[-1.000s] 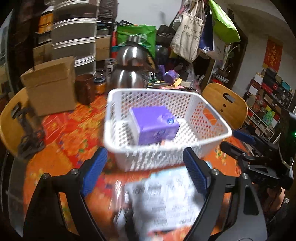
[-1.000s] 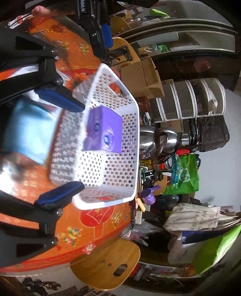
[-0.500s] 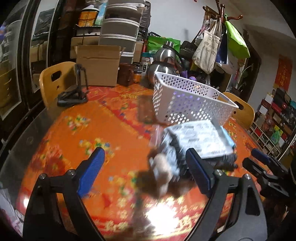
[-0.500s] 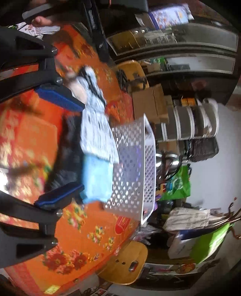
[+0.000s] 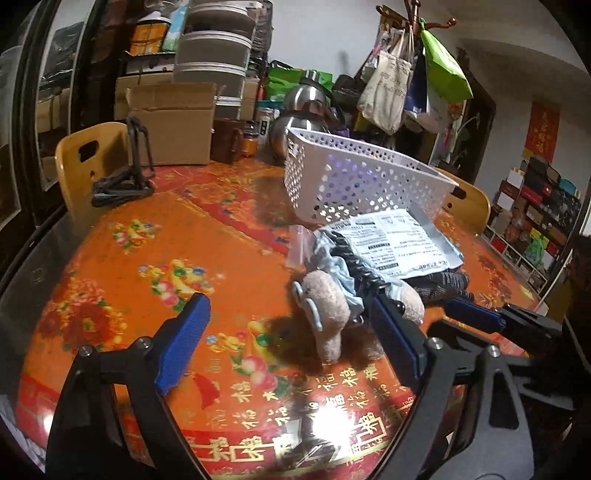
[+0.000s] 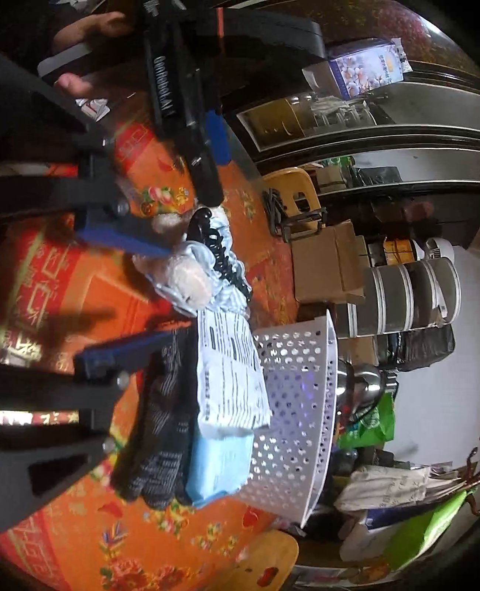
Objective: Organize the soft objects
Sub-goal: 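Move both tools back to the white plush toy on the table, then grasp the white plush toy with both tools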
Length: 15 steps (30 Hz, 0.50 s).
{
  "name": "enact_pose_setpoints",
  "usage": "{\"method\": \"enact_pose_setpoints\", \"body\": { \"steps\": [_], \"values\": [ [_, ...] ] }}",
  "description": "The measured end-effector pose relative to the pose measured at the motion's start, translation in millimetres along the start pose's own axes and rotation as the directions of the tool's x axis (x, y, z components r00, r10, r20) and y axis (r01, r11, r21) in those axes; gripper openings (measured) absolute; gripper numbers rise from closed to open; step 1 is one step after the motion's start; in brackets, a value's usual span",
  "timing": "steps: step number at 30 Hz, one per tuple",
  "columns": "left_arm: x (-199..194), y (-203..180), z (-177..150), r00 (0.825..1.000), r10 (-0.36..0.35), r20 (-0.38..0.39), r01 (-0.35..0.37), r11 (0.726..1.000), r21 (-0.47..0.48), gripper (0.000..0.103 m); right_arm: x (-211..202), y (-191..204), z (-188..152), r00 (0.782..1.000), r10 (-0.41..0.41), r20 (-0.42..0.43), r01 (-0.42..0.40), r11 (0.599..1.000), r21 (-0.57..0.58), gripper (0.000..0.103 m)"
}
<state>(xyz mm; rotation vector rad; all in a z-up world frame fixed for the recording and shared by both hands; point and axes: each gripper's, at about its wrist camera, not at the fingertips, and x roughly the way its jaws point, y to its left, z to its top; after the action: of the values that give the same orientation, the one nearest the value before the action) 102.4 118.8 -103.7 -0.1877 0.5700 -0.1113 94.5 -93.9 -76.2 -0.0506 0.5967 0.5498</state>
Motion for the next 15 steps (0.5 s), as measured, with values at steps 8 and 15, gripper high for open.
{"method": "enact_pose_setpoints", "body": {
  "steps": [8, 15],
  "values": [
    [17.0, -2.8, -4.3, 0.999, -0.023, -0.032, 0.023, 1.000, -0.002, 0.063, 18.3, 0.9, 2.9, 0.999, 0.021, -0.032, -0.021, 1.000, 0.005, 0.033],
    [25.9, -10.6, -4.4, 0.997, -0.058, -0.048, 0.060, 0.998, 0.034, 0.046, 26.6, 7.0, 8.3, 0.999, 0.025, -0.048, -0.027, 0.999, -0.022, 0.028]
  ]
}}
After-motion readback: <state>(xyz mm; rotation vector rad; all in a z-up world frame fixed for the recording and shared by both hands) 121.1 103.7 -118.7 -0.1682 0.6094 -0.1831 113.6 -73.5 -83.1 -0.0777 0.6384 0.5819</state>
